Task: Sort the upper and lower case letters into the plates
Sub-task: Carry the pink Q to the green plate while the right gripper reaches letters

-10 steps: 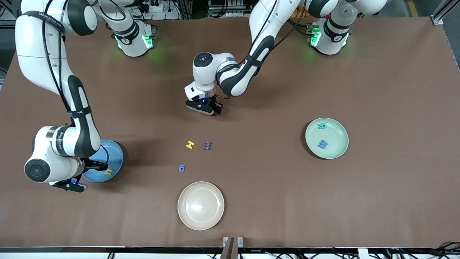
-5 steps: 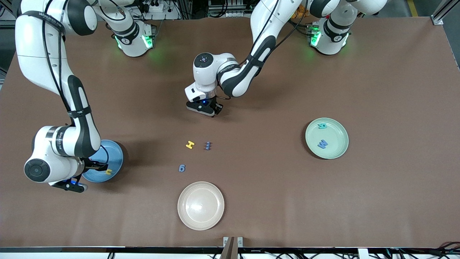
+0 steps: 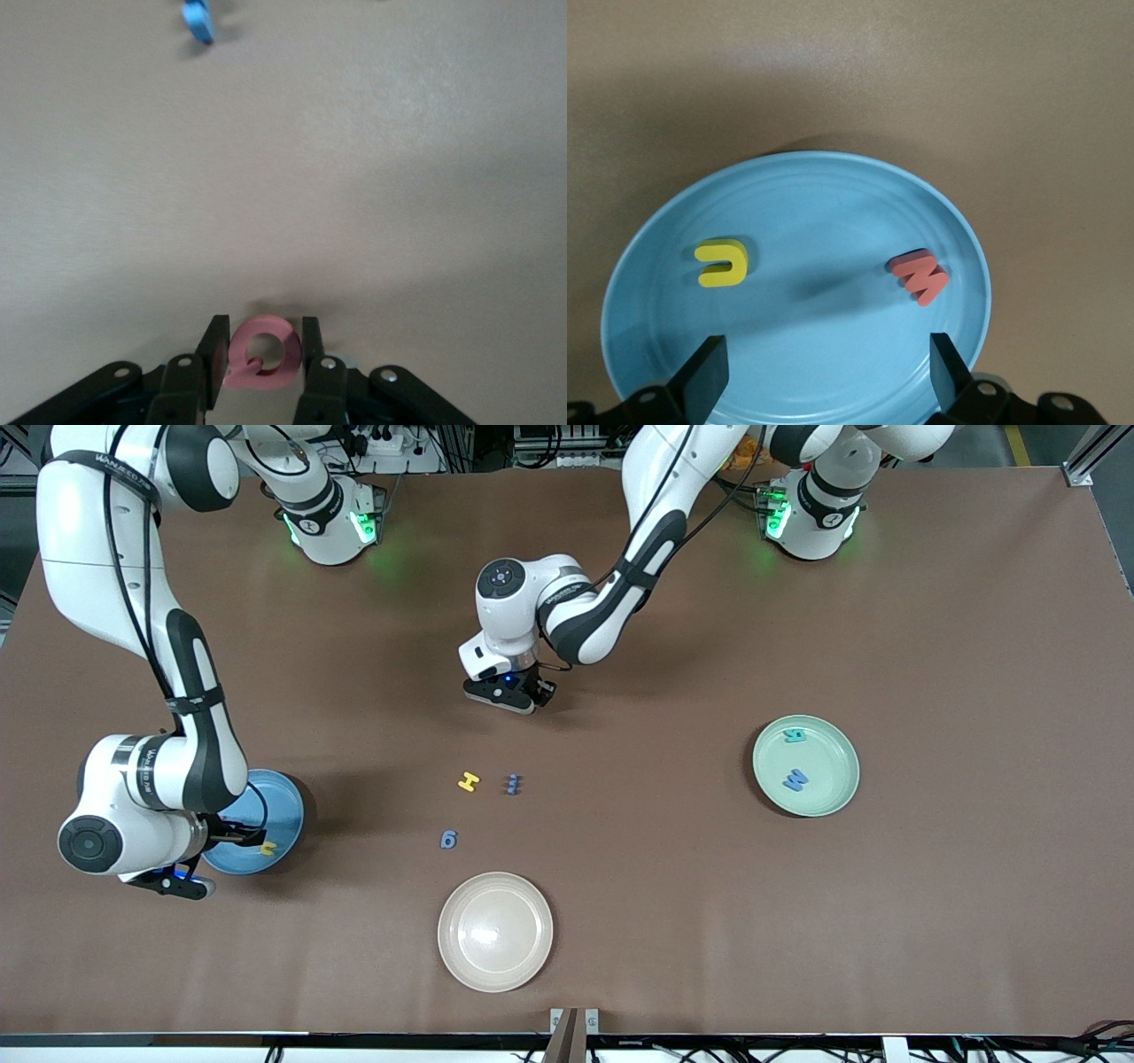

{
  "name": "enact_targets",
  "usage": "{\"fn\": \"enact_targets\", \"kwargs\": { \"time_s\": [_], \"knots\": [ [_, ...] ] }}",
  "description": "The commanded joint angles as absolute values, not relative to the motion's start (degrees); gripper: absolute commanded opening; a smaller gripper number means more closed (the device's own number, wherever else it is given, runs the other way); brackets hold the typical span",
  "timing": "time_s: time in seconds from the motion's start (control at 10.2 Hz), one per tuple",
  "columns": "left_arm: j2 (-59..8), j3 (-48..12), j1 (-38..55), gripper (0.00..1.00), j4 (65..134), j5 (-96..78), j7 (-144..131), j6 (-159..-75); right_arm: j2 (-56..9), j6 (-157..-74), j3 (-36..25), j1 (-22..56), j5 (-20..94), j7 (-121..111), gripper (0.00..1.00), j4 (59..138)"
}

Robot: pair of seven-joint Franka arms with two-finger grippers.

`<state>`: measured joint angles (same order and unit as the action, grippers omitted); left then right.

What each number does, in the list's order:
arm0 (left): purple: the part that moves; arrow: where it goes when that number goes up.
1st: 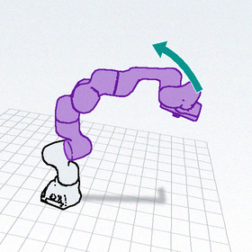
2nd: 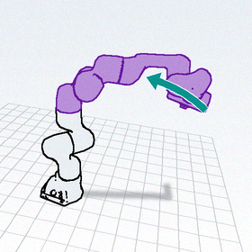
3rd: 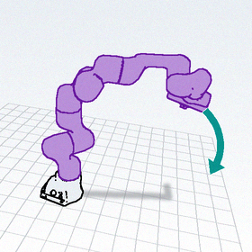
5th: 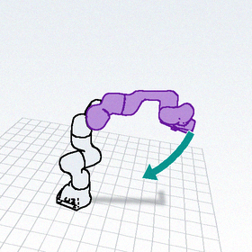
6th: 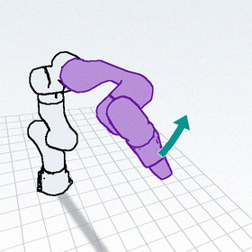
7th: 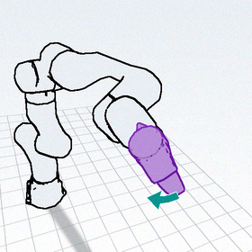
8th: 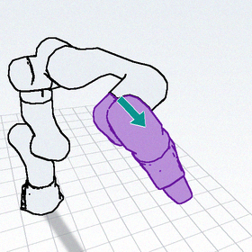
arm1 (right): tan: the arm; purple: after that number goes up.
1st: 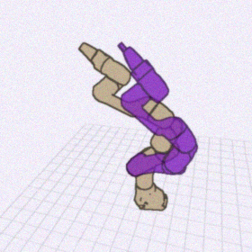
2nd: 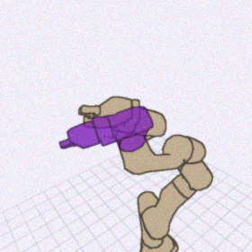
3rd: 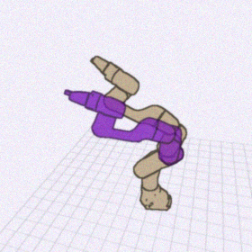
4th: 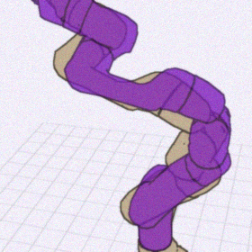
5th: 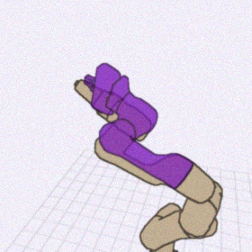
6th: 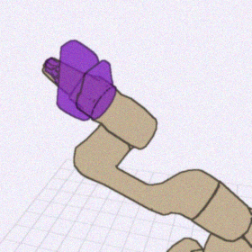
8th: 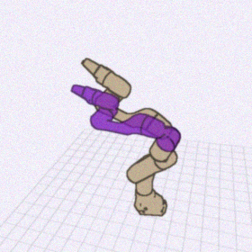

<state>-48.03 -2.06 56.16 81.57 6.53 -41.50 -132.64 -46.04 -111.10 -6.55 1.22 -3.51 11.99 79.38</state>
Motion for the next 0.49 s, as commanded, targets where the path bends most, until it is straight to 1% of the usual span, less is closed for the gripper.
{"fn": "enact_targets", "kwargs": {
  "time_s": [0.0,0.1,0.29,0.39],
  "knots": [
    [-43.7,-2.4,54.0,0.38,82.5,3.5,-35.7,-126.8,-44.4,-111.1,-5.3,1.8,-3.5,11.9,1.0,80.5],
    [-42.1,-2.4,52.2,0.38,82.5,3.5,-32.1,-122.8,-44.4,-111.1,-3.1,1.8,-3.4,12.0,1.0,80.2],
    [-38.2,-2.2,45.8,0.38,83.1,2.6,-19.3,-114.4,-44.5,-111.2,1.9,2.5,-3.4,13.0,1.0,79.6],
    [-36.0,-1.9,42.6,0.39,83.4,2.4,-12.9,-108.5,-44.5,-111.8,4.4,3.2,-3.4,14.3,1.0,79.5]
  ]
}}
